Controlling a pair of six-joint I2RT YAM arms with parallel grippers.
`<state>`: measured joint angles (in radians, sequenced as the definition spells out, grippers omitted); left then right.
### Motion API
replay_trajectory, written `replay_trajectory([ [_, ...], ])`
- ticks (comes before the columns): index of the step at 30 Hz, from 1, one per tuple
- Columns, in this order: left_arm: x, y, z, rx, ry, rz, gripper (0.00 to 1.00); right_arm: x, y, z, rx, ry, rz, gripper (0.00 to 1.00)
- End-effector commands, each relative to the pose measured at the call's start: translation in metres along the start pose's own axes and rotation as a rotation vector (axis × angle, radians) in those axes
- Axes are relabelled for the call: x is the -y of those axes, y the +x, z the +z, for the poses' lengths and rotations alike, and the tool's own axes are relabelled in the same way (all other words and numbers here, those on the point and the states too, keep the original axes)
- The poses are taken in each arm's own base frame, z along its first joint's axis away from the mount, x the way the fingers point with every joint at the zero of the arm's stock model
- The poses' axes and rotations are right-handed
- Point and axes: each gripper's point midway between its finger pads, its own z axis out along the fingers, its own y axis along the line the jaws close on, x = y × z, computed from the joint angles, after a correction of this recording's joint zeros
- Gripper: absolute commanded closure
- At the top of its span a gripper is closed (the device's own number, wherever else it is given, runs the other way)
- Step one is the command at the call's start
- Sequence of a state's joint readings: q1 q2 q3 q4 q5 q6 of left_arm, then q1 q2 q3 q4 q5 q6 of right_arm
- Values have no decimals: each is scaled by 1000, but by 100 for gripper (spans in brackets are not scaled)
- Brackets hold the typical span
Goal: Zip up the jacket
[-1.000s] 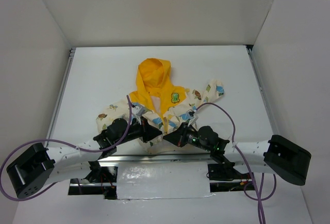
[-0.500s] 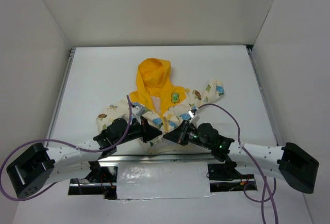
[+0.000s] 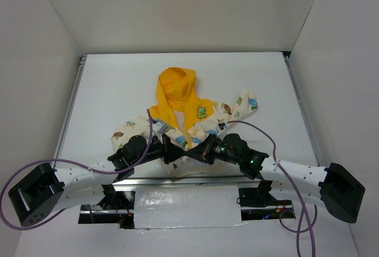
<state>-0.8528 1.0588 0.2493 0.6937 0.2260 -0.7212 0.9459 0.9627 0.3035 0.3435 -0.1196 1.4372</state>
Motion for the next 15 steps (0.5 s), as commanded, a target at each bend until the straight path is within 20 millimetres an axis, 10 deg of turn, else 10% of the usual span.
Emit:
replay_trajectory([
  [1, 35, -13, 1, 15, 159, 72, 100, -24, -5, 1, -19, -44, 138, 100],
  [15, 37, -13, 2, 17, 174, 79, 100, -10, -13, 0, 9, 103, 317, 100],
])
